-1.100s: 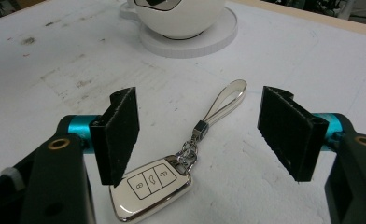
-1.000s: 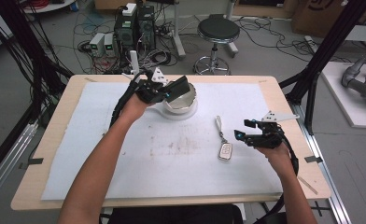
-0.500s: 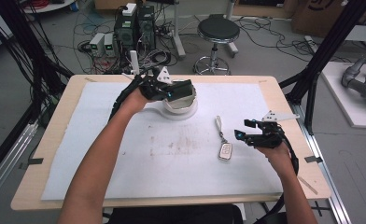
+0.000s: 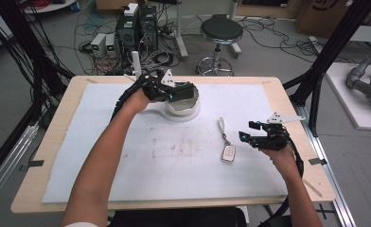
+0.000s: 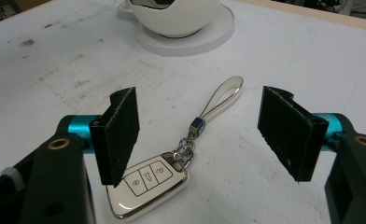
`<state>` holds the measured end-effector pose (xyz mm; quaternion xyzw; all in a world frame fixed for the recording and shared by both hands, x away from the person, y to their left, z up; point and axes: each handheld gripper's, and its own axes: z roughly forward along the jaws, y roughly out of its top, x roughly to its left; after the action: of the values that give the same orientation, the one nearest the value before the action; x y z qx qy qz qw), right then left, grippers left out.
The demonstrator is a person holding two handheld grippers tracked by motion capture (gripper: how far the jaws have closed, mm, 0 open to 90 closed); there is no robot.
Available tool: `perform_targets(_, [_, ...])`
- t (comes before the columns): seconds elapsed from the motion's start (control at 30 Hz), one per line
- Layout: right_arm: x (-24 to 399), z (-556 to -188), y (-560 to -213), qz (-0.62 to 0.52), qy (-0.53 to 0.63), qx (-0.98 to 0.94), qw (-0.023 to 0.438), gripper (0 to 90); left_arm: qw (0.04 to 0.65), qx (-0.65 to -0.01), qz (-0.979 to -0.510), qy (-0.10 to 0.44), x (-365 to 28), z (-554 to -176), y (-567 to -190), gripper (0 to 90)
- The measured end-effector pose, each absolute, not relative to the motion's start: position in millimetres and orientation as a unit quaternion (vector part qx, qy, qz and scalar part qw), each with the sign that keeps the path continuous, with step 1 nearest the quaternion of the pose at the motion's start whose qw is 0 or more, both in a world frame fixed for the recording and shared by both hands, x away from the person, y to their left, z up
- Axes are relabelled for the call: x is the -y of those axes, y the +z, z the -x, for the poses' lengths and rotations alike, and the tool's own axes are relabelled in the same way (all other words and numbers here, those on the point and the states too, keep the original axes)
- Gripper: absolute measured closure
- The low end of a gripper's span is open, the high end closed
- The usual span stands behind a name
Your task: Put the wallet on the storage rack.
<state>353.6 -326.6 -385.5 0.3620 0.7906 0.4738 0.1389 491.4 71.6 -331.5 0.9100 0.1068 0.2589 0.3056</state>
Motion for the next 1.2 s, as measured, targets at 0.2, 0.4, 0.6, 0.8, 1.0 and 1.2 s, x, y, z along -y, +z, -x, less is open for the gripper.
perform_targets(0.2, [327,-352,-385,-0.361,0.477,-0.789,0.141,29.9,0.292,-0.115,-0.915,0.253,-67,-495,-339,75.9])
perform_targets(0.4, [330,-351,-384,-0.364,0.478,-0.787,0.141,29.9,0.312,-0.158,-0.904,0.247,-68,-499,-341,61.1])
perform_targets(0.6, [330,-351,-384,-0.362,0.476,-0.789,0.142,29.9,0.321,-0.184,-0.897,0.243,-72,-497,-341,46.2])
perform_targets(0.8, [329,-351,-384,-0.362,0.477,-0.788,0.143,29.9,0.351,-0.228,-0.880,0.224,-85,-491,-347,39.5])
perform_targets(1.0, [327,-350,-383,-0.361,0.476,-0.789,0.145,29.9,0.390,-0.276,-0.854,0.204,-99,-481,-354,37.9])
perform_targets(1.2, [324,-350,-383,-0.360,0.475,-0.789,0.147,29.8,0.439,-0.326,-0.816,0.186,-117,-467,-357,35.9])
